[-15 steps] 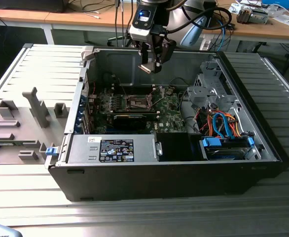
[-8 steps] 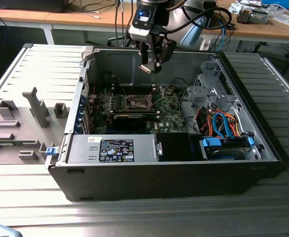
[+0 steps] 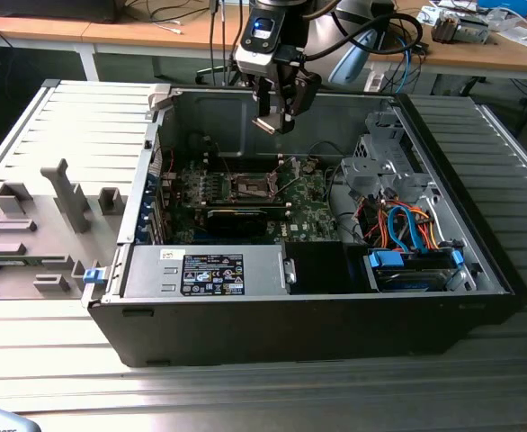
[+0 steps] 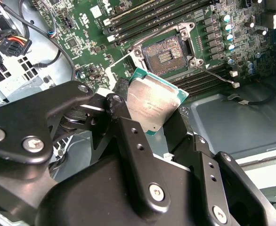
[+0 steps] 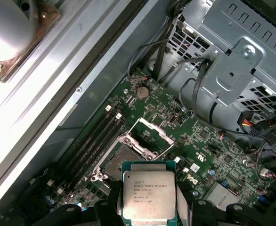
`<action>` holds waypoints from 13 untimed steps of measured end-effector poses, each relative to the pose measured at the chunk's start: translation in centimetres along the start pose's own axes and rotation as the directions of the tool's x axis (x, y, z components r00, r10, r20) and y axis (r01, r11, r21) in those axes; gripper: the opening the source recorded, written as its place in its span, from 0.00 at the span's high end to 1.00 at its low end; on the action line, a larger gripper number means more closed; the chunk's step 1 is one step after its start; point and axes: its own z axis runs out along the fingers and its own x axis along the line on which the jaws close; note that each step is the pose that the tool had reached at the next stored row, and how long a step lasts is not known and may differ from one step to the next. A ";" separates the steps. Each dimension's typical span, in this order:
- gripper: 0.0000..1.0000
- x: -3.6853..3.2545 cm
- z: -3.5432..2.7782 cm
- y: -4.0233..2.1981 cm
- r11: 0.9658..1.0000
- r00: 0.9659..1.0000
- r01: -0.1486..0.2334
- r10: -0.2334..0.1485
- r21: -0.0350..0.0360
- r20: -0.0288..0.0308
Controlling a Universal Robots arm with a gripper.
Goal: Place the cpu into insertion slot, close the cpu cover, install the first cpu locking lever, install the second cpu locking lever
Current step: 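Place the cpu into insertion slot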
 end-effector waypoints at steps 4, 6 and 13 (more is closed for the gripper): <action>0.45 0.00 0.00 0.00 1.000 1.000 -0.002 0.002 0.002 0.002; 0.45 0.00 0.00 0.00 1.000 1.000 -0.002 0.002 0.002 0.003; 0.45 0.00 0.00 0.00 1.000 1.000 -0.006 0.006 0.004 0.005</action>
